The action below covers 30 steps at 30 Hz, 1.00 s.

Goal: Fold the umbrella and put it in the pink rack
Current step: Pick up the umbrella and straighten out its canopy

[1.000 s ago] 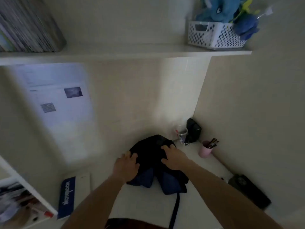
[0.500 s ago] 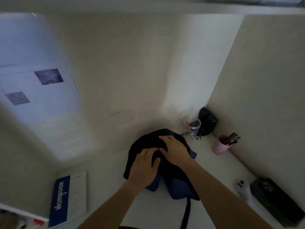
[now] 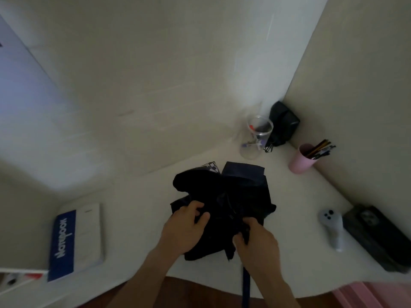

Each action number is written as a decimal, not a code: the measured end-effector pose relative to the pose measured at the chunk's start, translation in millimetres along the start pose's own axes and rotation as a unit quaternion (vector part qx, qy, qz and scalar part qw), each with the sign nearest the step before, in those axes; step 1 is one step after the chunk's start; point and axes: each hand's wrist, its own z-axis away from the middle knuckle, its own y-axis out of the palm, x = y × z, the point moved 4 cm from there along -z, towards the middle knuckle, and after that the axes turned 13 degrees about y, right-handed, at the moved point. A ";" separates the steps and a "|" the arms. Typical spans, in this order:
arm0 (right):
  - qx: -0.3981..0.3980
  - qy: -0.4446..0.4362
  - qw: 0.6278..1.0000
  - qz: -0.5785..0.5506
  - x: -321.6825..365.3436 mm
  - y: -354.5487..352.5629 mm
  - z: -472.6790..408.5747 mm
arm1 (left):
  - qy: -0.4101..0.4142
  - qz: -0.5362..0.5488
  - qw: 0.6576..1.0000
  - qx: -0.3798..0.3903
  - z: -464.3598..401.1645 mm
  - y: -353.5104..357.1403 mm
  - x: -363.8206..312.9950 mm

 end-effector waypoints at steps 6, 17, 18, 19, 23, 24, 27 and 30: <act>0.061 0.066 0.989 0.116 -39.6 26.3 -3.3 | -0.031 -0.079 0.995 0.054 17.5 19.4 4.3; -0.070 -0.134 0.981 -0.122 -26.8 60.6 -25.2 | 0.115 -0.119 0.975 -0.149 8.7 40.0 12.6; -0.092 -0.155 0.974 -0.138 -24.7 65.0 -28.4 | 0.124 -0.109 0.969 -0.183 6.1 45.7 17.4; -0.114 -0.174 0.966 -0.152 -22.5 69.1 -32.2 | 0.144 -0.112 0.959 -0.215 2.6 51.0 22.8; -0.184 -0.238 0.933 -0.195 -27.0 77.6 -29.9 | 0.216 -0.092 0.920 -0.313 13.4 64.3 24.3; -0.206 -0.250 0.926 -0.194 -29.5 77.6 -24.0 | 0.224 -0.079 0.916 -0.322 21.1 66.7 23.3; -0.283 -0.254 0.907 -0.182 -39.6 71.6 3.6 | 0.285 -0.075 0.876 -0.383 61.5 71.3 10.8; -0.321 -0.224 0.897 -0.206 -56.5 55.4 40.0 | 0.329 -0.018 0.873 -0.360 117.1 77.1 -10.6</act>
